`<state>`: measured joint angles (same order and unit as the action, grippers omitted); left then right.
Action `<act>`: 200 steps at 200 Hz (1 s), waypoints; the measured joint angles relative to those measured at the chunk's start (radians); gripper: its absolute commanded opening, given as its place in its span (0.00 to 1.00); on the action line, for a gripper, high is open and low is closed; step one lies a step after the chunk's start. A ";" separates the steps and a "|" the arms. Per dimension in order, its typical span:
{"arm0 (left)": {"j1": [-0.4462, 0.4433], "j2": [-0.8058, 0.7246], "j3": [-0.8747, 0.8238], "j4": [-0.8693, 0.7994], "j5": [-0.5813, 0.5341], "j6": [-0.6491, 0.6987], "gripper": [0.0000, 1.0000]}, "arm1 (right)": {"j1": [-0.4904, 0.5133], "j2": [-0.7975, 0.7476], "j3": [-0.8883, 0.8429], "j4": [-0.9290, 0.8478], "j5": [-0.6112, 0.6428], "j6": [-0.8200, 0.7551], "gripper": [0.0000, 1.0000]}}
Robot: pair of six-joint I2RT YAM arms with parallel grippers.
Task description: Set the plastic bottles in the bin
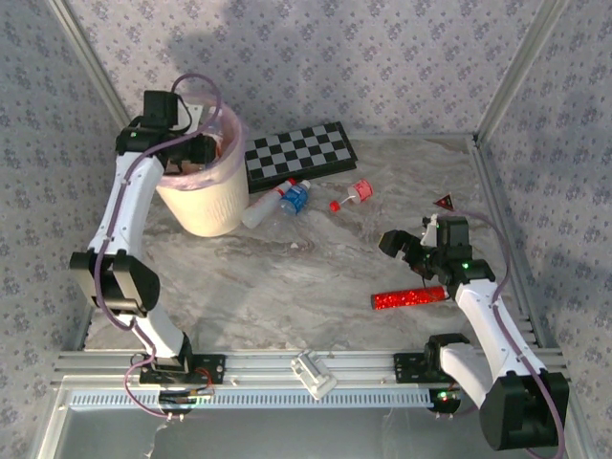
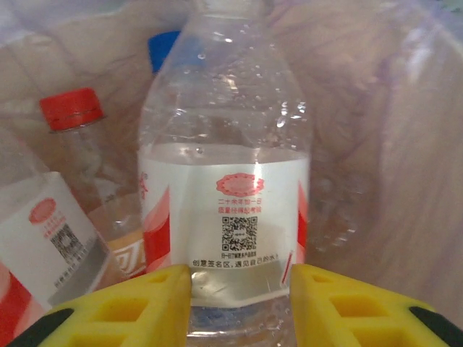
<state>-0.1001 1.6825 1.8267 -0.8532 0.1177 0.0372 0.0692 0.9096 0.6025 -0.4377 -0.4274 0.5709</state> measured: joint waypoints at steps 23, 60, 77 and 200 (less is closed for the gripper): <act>0.002 -0.019 -0.011 0.017 -0.001 -0.011 0.44 | 0.000 0.000 0.000 0.000 0.000 0.000 1.00; -0.007 -0.024 0.010 -0.010 0.006 -0.015 0.73 | 0.000 0.019 0.014 -0.005 0.001 0.000 1.00; -0.010 -0.025 0.061 -0.042 0.000 -0.003 0.79 | 0.000 0.050 0.040 -0.005 0.001 0.000 1.00; -0.567 -0.009 0.408 -0.068 -0.262 0.047 0.90 | -0.020 0.024 0.067 -0.031 0.020 0.006 1.00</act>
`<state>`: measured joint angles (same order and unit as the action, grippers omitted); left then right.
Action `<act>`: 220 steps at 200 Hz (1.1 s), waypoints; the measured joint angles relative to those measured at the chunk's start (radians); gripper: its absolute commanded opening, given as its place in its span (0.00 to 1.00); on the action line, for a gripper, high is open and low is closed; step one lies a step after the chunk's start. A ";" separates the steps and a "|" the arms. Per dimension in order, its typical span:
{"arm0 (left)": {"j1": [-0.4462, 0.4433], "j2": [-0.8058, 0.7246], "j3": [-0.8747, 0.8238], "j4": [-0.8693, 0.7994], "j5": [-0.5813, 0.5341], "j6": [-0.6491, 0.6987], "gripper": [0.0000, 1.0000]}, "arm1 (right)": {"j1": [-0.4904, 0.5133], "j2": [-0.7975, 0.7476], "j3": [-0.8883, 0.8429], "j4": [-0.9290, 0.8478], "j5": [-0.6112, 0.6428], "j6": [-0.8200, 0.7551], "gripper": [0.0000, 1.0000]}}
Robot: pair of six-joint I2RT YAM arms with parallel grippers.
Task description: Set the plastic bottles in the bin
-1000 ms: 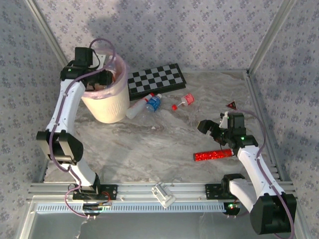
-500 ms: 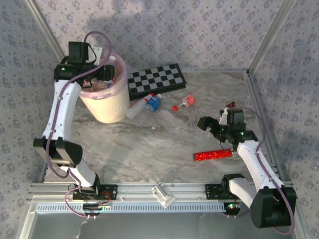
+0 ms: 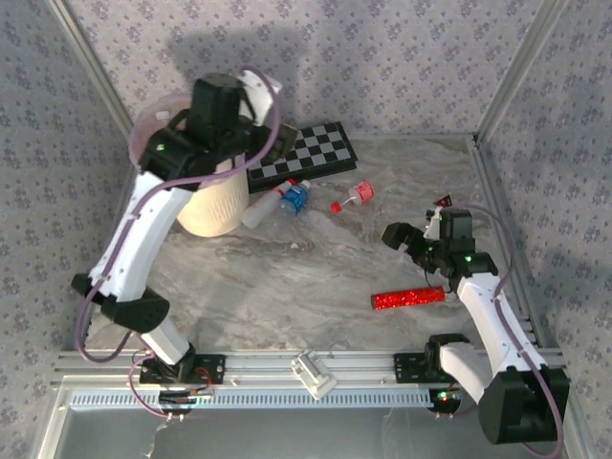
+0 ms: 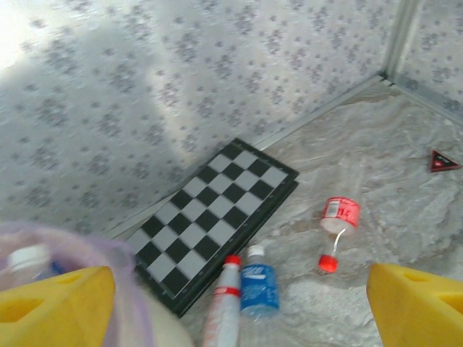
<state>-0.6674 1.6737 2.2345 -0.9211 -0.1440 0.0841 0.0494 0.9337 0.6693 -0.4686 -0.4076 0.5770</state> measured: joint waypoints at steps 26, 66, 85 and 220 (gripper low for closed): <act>-0.060 0.134 0.001 0.090 0.022 -0.035 0.92 | -0.002 -0.036 -0.013 -0.010 -0.001 0.014 1.00; -0.066 0.463 0.120 0.174 0.120 -0.116 0.98 | -0.002 -0.093 -0.050 -0.052 0.000 0.022 1.00; -0.064 0.633 0.251 0.174 0.162 -0.133 1.00 | -0.004 -0.136 -0.060 -0.079 0.000 0.021 1.00; -0.046 1.108 0.472 0.343 0.294 -0.290 1.00 | -0.013 -0.187 -0.079 -0.157 -0.001 0.016 1.00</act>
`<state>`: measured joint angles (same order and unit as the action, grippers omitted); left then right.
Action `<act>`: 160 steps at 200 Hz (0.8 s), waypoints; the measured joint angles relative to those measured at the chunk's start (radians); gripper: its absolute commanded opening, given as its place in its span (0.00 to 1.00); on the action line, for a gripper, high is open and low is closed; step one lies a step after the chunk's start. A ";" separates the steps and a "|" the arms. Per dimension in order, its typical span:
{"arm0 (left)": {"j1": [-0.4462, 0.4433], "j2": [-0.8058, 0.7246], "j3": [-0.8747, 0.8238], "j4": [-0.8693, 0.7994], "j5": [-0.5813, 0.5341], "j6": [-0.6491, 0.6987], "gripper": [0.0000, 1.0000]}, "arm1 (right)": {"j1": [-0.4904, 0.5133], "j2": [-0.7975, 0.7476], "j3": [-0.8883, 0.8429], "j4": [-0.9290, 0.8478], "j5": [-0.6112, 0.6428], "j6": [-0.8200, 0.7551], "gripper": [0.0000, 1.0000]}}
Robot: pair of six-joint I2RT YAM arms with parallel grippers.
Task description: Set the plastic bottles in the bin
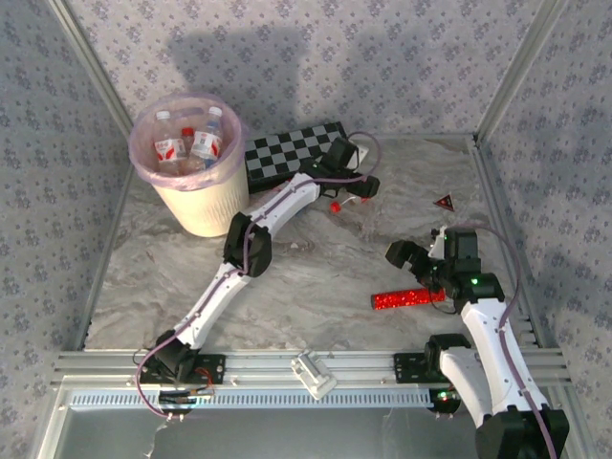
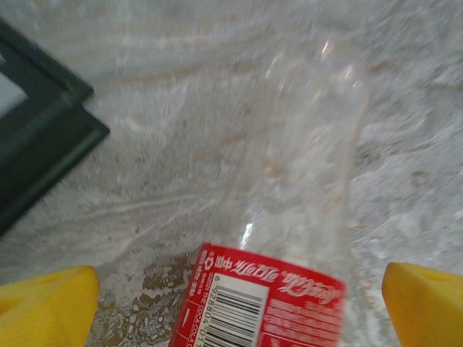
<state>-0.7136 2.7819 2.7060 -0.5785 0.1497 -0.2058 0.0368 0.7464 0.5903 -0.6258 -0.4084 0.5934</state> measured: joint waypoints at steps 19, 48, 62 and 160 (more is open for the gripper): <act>0.000 0.024 0.000 -0.004 0.005 -0.005 0.96 | 0.000 -0.002 0.000 -0.005 0.000 -0.003 1.00; 0.000 0.028 0.000 -0.013 0.011 0.002 0.79 | 0.000 -0.005 0.000 -0.005 0.000 -0.002 1.00; 0.000 0.028 0.000 -0.019 0.011 0.013 0.70 | 0.000 -0.005 0.000 -0.005 0.000 -0.002 1.00; -0.009 -0.135 -0.002 -0.135 0.011 0.102 0.46 | 0.000 0.028 0.000 0.008 0.000 -0.002 1.00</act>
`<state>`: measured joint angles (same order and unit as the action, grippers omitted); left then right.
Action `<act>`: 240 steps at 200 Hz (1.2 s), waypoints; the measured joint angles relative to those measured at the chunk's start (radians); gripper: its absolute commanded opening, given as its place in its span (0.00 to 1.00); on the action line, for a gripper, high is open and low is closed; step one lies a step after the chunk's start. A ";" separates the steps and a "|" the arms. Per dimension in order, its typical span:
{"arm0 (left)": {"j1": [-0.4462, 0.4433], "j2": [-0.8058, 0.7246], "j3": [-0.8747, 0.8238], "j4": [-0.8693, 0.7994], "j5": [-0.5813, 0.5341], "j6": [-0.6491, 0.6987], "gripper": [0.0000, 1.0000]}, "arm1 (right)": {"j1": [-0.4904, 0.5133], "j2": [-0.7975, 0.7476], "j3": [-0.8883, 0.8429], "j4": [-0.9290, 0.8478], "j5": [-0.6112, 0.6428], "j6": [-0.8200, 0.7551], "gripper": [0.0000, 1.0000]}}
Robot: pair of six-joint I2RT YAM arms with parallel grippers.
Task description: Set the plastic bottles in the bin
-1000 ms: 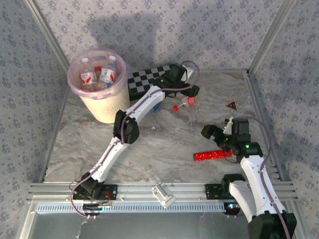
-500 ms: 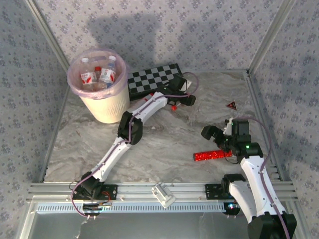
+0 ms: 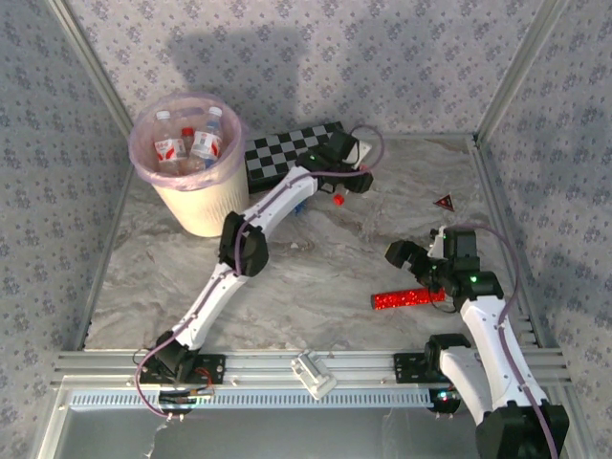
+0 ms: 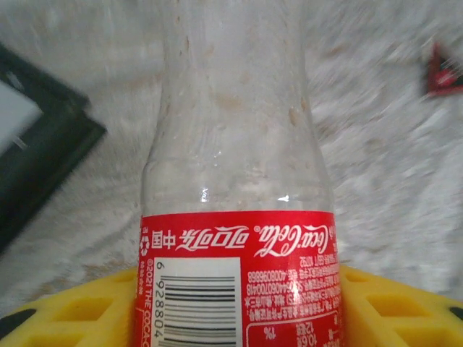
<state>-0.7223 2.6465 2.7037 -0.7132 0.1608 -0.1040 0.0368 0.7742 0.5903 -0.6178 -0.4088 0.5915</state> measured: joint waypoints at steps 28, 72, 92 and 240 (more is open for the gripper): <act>0.000 -0.177 0.000 -0.004 0.000 0.007 0.45 | 0.000 0.017 0.000 0.002 0.000 0.000 1.00; 0.010 -0.469 -0.002 -0.080 -0.027 0.033 0.41 | 0.000 0.029 0.002 0.008 0.000 -0.001 1.00; 0.050 -0.640 -0.103 -0.111 -0.040 0.053 0.36 | 0.000 0.044 0.002 0.031 -0.001 -0.001 1.00; 0.664 -1.234 -1.063 0.071 -0.131 0.026 0.17 | 0.013 0.210 0.003 0.132 -0.033 -0.008 1.00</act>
<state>-0.0586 1.4128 1.6409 -0.6418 0.0296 -0.0784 0.0494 0.9840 0.5938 -0.4854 -0.4419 0.5831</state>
